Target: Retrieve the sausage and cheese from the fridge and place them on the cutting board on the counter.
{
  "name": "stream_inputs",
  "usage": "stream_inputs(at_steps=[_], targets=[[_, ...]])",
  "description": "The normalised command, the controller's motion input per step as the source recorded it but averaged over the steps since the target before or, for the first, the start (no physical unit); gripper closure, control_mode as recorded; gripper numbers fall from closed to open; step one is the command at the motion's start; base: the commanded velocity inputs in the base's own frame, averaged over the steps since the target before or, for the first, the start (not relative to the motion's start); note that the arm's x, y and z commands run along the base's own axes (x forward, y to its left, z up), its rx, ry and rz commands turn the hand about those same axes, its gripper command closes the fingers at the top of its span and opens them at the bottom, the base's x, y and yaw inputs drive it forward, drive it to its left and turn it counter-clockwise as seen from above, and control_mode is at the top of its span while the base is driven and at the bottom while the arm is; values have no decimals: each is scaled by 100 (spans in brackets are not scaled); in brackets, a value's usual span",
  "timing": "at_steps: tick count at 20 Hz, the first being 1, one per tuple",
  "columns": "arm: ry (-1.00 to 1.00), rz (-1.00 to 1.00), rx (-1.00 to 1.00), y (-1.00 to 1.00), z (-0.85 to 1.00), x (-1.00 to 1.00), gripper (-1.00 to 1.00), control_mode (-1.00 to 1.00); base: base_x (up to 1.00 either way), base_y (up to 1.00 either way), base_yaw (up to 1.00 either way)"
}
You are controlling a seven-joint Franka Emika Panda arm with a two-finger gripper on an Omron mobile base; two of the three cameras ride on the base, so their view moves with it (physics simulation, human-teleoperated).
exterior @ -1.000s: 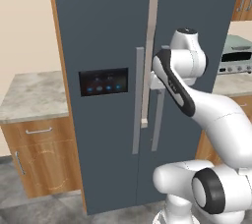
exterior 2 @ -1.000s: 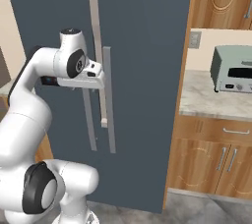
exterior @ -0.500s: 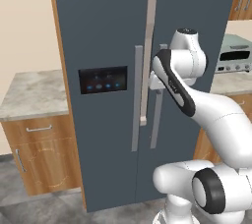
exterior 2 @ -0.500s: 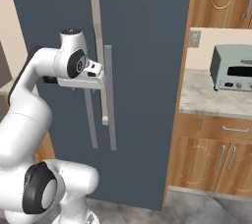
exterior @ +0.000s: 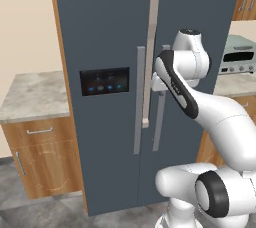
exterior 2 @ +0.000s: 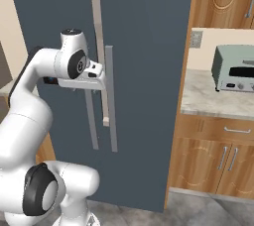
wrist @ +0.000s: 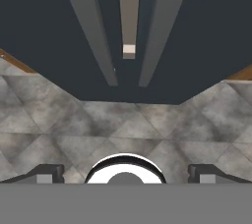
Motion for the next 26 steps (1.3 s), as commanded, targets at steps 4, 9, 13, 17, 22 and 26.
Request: stream_inputs(at_steps=[4,9,13,17,22,26], targets=[[0,0,0,0,0,0,-100,100,0,0,0],[0,0,0,0,0,0,-100,-100,0,0,0],[0,0,0,0,0,0,-100,-100,0,0,0],[-1,-3,1,-20,-15,0,-100,-100,0,0,0],[-6,0,0,-24,-21,44,-100,-100,0,0,0],[-3,0,0,-9,-16,70,-100,-100,0,0,0]])
